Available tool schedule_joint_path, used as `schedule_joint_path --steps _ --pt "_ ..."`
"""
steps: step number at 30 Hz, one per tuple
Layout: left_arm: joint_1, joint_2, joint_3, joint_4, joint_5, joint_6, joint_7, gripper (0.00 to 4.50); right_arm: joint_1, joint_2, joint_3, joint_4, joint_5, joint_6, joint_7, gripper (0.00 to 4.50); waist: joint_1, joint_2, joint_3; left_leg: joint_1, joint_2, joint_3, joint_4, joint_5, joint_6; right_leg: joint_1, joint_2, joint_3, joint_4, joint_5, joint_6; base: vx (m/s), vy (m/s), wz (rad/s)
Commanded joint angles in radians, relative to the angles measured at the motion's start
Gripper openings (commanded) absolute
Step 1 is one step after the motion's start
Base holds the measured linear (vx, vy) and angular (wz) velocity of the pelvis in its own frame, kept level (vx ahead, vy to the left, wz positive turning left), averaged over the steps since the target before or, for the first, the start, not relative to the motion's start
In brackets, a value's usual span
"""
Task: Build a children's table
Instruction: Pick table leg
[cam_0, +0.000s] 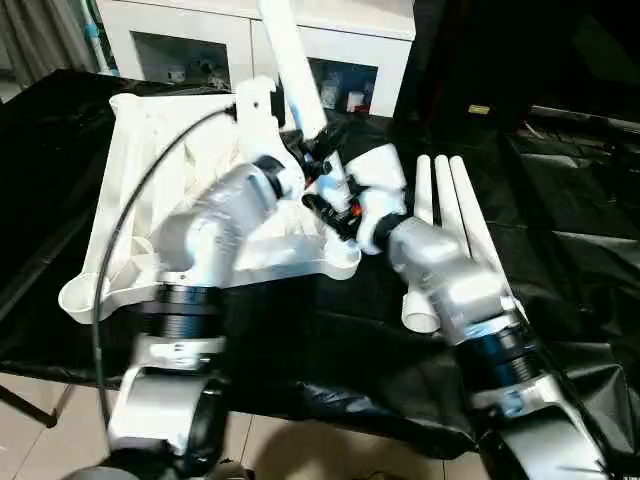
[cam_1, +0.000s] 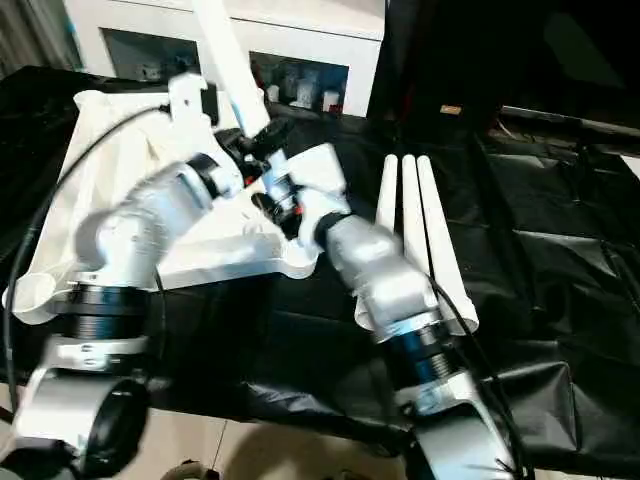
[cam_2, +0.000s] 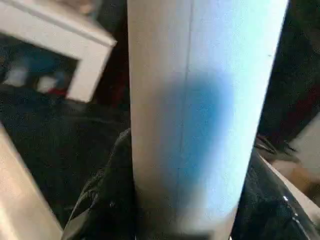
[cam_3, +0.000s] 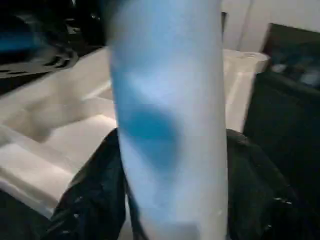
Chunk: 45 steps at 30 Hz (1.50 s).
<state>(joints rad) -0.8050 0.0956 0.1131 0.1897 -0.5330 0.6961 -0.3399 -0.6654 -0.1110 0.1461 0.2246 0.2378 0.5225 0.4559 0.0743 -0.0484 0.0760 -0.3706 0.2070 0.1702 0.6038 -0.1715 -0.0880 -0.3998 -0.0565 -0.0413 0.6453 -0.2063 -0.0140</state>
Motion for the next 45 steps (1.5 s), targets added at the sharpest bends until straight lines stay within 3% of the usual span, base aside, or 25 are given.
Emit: schedule_joint_path --steps 1,5,6,10,21,23,30,38,42,45 --pt "0.005 0.042 -0.061 -0.049 -0.037 0.066 -0.123 1.88 -0.021 -0.080 -0.023 -0.054 0.062 0.106 0.139 2.96 -0.001 0.015 -0.085 0.012 0.009 0.001 -0.060 -0.113 -0.005 0.065 -0.052 0.042 -0.066 0.046 -0.191 0.000 0.000 0.00" --pt "0.006 0.099 -0.091 -0.071 -0.070 0.106 -0.232 1.88 -0.010 -0.179 0.027 -0.087 0.076 0.141 0.281 2.99 0.011 0.012 -0.088 0.010 0.008 0.003 -0.056 -0.087 0.003 0.069 -0.055 0.042 -0.062 0.069 -0.209 0.000 0.000 0.00" --pt "0.005 0.140 -0.113 -0.091 -0.085 0.127 -0.303 1.87 0.001 -0.229 0.052 -0.105 0.082 0.152 0.356 2.99 0.011 0.011 -0.086 0.010 0.008 0.003 -0.057 -0.098 0.003 0.068 -0.057 0.042 -0.065 0.043 -0.213 0.000 0.000 0.00" --pt "0.000 0.176 -0.119 -0.113 -0.111 0.141 -0.380 1.86 0.018 -0.274 0.070 -0.137 0.108 0.165 0.422 2.99 0.010 0.011 -0.084 0.011 0.012 0.003 -0.058 -0.119 -0.012 0.067 -0.059 0.043 -0.069 -0.026 -0.209 0.000 0.000 0.00" --pt "0.001 0.218 -0.123 -0.128 -0.152 0.165 -0.473 1.86 0.017 -0.282 0.050 -0.165 0.163 0.223 0.467 2.12 0.012 0.016 -0.087 0.013 0.012 0.003 -0.057 -0.108 -0.018 0.063 -0.058 0.041 -0.066 -0.003 -0.221 0.000 0.000 0.00" --pt "0.002 0.219 -0.124 -0.130 -0.154 0.166 -0.479 1.86 0.017 -0.281 0.050 -0.167 0.166 0.225 0.468 1.94 0.012 0.014 -0.087 0.012 0.012 0.003 -0.057 -0.108 -0.019 0.064 -0.057 0.041 -0.066 -0.003 -0.221 0.000 0.000 0.00" --pt "-0.007 0.237 -0.139 -0.125 -0.141 0.150 -0.518 1.86 0.013 -0.270 0.041 -0.163 0.181 0.219 0.462 1.88 0.012 0.014 -0.086 0.012 0.011 0.003 -0.058 -0.113 -0.023 0.064 -0.058 0.042 -0.069 -0.026 -0.211 0.000 0.000 0.00" --pt "-0.003 0.198 -0.108 -0.121 -0.133 0.112 -0.465 1.86 0.010 -0.257 0.032 -0.155 0.182 0.226 0.441 1.88 0.012 0.015 -0.087 0.011 0.012 0.003 -0.057 -0.106 -0.024 0.065 -0.058 0.042 -0.066 -0.001 -0.217 0.000 0.000 0.00" --pt "-0.013 0.126 -0.068 -0.108 -0.105 0.089 -0.315 1.86 0.008 -0.236 0.029 -0.134 0.163 0.214 0.392 1.87 0.012 0.011 -0.087 0.009 0.012 0.003 -0.057 -0.111 -0.022 0.067 -0.059 0.042 -0.068 -0.016 -0.216 0.000 0.000 0.00" --pt "-0.053 0.117 -0.041 -0.062 -0.078 0.055 -0.258 1.86 0.008 -0.224 0.029 -0.121 0.155 0.207 0.376 1.87 0.012 0.009 -0.087 0.009 0.009 0.004 -0.056 -0.105 -0.015 0.066 -0.058 0.042 -0.072 -0.027 -0.207 0.000 0.000 0.00"
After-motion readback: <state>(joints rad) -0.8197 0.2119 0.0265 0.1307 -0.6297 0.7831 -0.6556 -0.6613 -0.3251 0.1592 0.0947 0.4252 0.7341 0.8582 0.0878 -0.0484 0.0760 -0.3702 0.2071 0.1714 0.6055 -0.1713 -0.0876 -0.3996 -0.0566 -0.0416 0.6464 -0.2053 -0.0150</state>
